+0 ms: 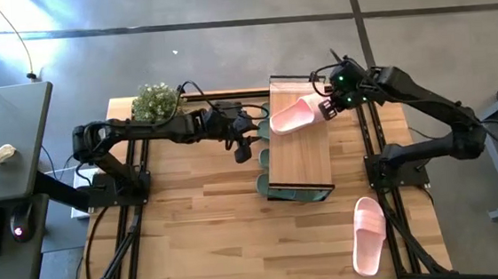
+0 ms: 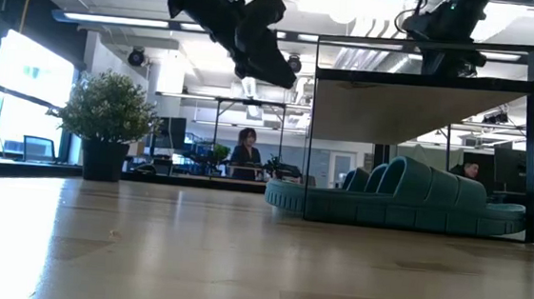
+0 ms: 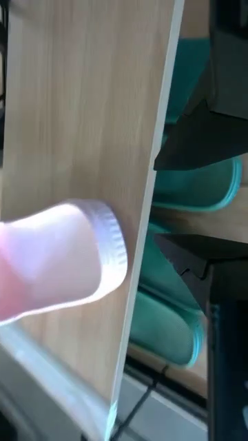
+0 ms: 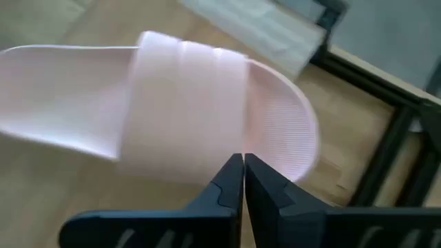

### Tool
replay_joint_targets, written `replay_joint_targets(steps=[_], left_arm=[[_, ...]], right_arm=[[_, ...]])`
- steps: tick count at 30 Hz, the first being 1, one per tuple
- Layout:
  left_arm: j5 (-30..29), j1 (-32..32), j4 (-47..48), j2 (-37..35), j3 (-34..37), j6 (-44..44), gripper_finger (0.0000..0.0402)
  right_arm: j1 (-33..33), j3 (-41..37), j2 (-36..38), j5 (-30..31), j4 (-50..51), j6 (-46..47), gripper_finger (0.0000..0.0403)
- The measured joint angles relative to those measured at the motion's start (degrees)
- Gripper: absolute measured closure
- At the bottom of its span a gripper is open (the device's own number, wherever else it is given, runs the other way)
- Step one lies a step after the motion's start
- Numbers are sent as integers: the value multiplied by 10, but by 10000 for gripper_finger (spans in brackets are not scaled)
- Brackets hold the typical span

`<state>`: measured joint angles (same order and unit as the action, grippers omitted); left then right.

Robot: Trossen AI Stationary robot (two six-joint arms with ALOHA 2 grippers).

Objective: Pick and place slides into the shelf
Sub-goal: Put the pink slide on the shelf

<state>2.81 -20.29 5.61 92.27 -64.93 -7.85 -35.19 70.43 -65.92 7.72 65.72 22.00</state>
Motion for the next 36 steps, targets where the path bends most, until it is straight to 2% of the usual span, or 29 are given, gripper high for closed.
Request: replay_joint_targets(steps=[5, 11, 23, 36], left_arm=[[-20, 0, -13, 0, 0, -8, 257], [-48, 0, -19, 0, 0, -21, 257], [-22, -14, -37, 47, 0, -22, 257], [-22, -15, -94, 54, -1, -19, 257]], right_arm=[[-26, 0, -9, 10, 12, -3, 402], [-28, 0, -40, 12, 5, -16, 402], [-38, -1, -51, 3, 21, -30, 403], [-10, -1, -57, -47, 26, -27, 403]])
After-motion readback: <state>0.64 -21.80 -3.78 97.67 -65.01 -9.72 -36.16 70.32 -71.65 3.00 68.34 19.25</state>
